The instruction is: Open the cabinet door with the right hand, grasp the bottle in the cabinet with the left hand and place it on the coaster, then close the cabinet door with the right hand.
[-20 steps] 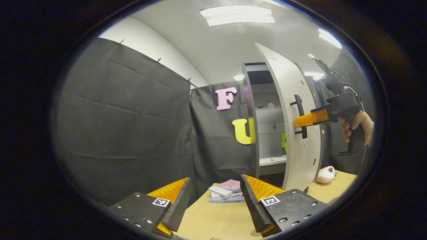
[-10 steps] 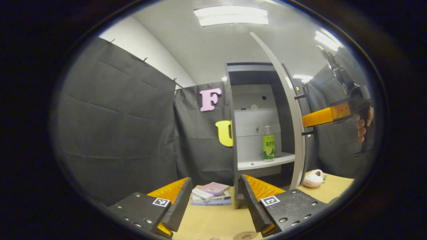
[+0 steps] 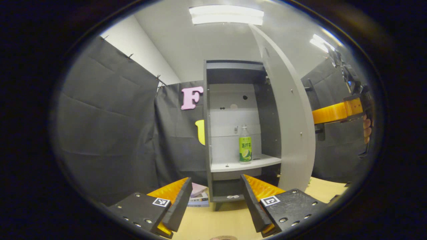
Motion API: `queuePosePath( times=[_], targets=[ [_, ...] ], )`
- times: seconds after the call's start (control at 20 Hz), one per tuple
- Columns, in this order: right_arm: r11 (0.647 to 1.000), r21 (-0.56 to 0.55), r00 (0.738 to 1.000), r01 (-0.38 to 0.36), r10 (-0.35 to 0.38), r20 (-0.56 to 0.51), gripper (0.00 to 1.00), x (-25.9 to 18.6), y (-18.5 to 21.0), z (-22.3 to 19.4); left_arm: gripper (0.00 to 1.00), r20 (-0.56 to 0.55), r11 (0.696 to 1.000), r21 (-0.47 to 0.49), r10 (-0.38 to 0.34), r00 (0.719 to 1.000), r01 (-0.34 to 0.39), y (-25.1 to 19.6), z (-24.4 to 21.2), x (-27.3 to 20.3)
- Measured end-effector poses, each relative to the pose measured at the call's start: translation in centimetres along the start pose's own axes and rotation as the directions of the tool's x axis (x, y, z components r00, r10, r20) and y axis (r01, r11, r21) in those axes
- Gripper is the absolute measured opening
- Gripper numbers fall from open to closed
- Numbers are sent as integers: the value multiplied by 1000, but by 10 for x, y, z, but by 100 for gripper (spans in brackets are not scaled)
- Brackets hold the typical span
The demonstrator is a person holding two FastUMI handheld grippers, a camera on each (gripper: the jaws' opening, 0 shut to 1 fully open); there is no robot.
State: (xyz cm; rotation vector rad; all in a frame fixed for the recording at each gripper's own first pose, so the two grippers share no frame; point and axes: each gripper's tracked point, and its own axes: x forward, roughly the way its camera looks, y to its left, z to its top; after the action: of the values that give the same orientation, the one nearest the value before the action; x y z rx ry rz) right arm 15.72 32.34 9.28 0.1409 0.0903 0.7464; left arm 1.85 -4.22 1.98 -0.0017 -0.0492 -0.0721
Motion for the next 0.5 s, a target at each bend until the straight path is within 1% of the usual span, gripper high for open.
queuePosePath(
  times=[0.1,0.15,0.2,0.25,0.4,0.5],
  targets=[
    [1000,-5,1000,19,-19,4,21,-4,-4,1,79,2,1000,-3,-24,1000,24,-17,0,4],
    [999,-7,999,31,-31,6,20,-5,-7,1,79,1,999,-4,-33,999,33,-23,1,5],
    [999,-9,999,43,-43,7,20,-7,-10,1,83,0,999,-6,-42,999,42,-31,0,7],
    [998,-10,998,57,-57,11,20,-11,-13,1,79,0,999,-9,-50,999,50,-38,1,8],
    [995,-12,995,100,-100,22,20,-31,-23,5,79,-2,998,-14,-68,998,68,-58,2,9],
    [992,-4,991,127,-127,31,20,-38,-33,4,87,-1,997,-9,-76,997,76,-68,5,8]
  ],
)
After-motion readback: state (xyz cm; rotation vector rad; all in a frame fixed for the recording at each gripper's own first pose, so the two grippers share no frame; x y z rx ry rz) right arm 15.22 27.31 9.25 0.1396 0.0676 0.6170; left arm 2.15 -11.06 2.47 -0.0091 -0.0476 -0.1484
